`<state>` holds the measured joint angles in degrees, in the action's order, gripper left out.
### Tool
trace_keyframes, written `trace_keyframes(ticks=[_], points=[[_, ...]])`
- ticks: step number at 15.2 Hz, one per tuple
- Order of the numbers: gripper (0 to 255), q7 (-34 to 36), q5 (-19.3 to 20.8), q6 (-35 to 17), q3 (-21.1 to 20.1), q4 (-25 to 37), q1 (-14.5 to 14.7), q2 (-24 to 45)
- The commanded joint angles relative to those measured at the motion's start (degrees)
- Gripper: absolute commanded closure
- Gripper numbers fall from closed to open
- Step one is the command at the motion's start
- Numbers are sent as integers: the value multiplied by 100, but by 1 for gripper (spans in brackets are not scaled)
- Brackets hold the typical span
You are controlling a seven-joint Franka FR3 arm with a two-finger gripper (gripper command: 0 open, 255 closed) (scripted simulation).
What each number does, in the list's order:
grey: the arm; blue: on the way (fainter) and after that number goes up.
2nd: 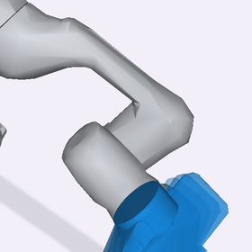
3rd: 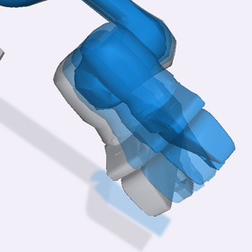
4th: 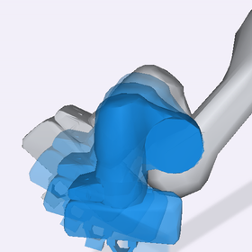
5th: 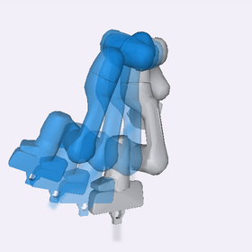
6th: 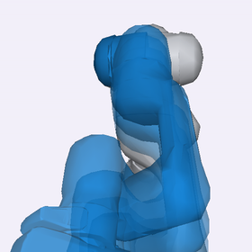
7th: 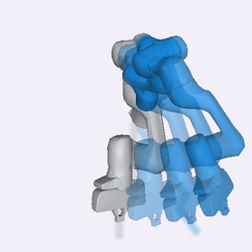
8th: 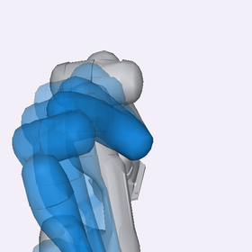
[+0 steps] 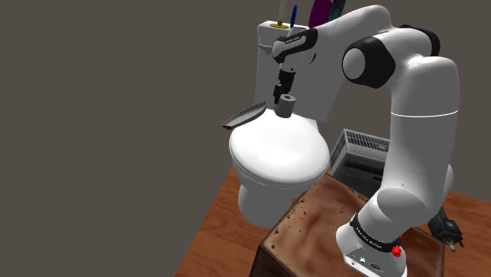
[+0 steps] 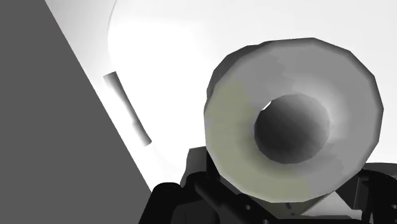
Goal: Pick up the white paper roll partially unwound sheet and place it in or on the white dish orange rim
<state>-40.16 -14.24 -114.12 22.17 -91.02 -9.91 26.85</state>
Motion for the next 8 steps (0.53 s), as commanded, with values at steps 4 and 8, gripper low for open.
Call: trace_keyframes(ticks=[4, 8], points=[[255, 60, 58, 339, 27, 261, -1, -91], [255, 101, 100, 608, 47, 464, -5, -165]])
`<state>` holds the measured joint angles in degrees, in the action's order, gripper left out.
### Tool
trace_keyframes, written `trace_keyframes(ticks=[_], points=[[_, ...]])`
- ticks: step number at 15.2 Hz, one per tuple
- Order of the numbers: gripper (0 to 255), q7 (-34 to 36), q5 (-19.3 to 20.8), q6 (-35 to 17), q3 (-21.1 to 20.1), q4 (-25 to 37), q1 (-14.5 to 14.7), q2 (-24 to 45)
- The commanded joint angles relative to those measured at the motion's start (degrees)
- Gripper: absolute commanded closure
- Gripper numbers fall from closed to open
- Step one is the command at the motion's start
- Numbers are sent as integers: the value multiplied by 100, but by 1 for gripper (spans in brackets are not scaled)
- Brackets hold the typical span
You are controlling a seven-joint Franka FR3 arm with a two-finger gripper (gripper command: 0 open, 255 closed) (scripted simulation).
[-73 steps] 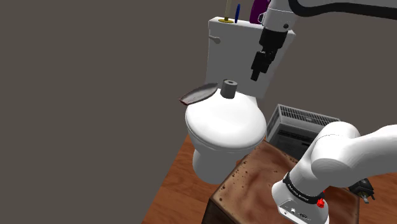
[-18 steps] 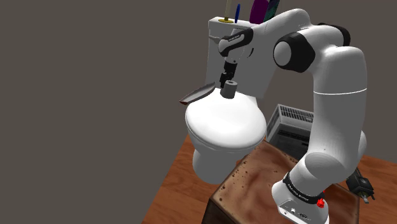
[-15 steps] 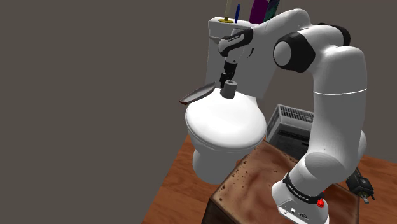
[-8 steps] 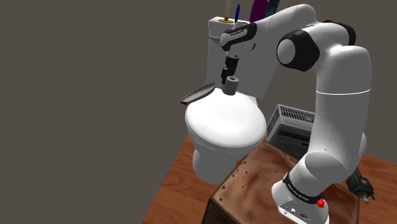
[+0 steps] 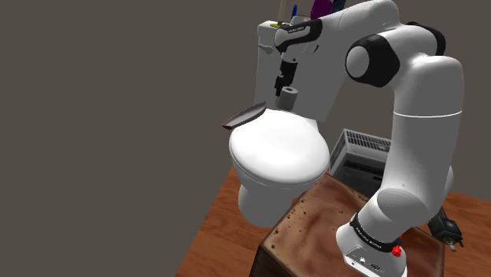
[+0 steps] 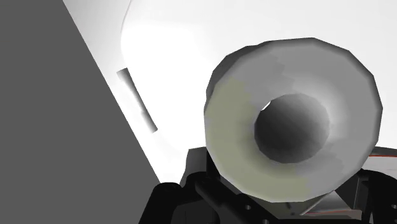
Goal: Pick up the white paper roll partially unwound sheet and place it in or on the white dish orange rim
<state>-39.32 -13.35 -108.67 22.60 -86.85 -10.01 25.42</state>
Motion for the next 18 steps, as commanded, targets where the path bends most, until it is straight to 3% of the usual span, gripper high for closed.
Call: trace_keyframes(ticks=[1, 11, 18], points=[[255, 26, 20, 132, 8, 102, 2, -37], [255, 104, 78, 795, 39, 699, -39, -117], [255, 909, 64, 1070, -195, 1348, 437, 189]])
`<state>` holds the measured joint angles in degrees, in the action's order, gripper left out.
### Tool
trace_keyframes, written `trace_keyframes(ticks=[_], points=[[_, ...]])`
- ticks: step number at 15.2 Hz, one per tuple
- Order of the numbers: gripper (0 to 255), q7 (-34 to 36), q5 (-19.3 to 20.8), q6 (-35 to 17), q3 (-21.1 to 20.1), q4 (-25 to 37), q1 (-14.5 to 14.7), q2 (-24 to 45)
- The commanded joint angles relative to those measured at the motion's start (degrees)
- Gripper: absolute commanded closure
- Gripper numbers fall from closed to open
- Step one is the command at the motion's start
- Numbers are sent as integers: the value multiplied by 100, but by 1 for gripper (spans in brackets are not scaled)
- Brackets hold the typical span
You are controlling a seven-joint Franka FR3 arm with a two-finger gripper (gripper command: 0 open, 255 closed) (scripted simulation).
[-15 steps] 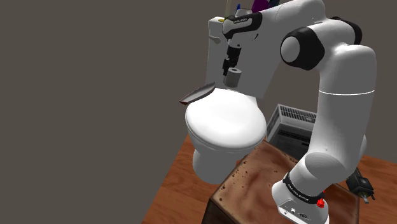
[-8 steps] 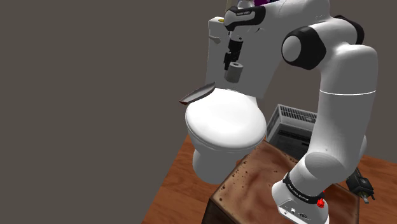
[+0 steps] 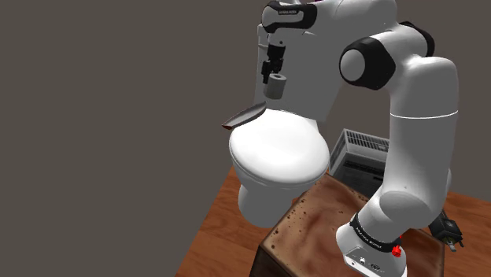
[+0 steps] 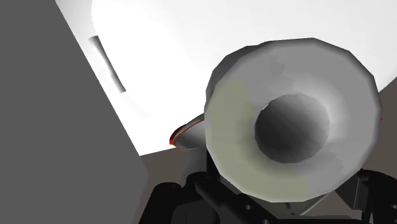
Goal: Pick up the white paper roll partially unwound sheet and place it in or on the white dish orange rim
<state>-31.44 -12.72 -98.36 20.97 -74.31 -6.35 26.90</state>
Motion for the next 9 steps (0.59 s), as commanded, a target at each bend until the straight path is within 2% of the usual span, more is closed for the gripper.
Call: trace_keyframes(ticks=[1, 5, 6, 9], points=[[255, 234, -7, 95, -65, 230, 129, 112], [255, 681, -53, 376, -198, 921, 334, 484], [255, 856, -77, 518, -251, 1270, 397, 675], [255, 830, -70, 256, -250, 954, 441, 626]])
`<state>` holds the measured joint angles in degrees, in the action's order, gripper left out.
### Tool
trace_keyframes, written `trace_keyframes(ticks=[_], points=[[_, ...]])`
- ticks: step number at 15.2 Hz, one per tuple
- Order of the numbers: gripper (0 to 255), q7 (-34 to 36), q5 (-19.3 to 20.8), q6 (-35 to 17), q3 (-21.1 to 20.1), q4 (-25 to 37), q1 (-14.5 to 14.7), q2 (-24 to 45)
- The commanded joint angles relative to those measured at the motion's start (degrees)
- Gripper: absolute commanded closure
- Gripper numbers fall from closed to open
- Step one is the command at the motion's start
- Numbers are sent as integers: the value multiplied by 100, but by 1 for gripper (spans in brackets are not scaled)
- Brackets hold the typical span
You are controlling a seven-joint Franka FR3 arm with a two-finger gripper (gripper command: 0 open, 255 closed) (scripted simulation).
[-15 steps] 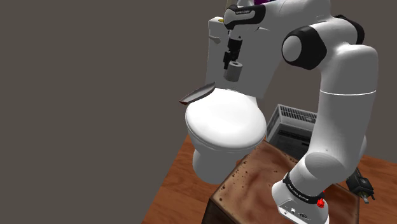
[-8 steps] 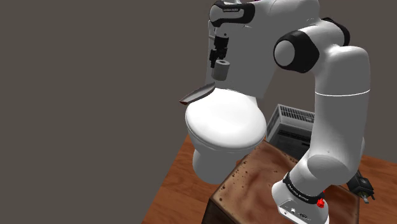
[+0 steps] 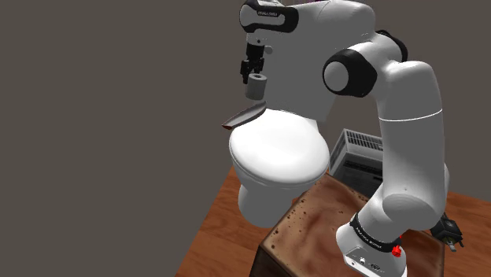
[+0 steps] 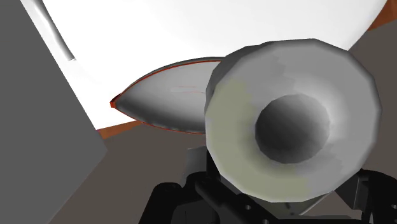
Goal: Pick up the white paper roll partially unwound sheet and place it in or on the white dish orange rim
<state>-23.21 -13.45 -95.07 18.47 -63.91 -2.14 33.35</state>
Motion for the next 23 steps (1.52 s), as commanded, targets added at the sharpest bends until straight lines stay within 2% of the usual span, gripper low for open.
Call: trace_keyframes(ticks=[1, 14, 22, 23], points=[[255, -3, 5, -157, 0, -182, 34, -31], [255, -114, -39, -1134, -25, -1147, 134, -2], [255, -117, -41, -1153, -26, -1164, 135, 2], [0, -117, -41, -1156, -26, -1168, 136, 0]])
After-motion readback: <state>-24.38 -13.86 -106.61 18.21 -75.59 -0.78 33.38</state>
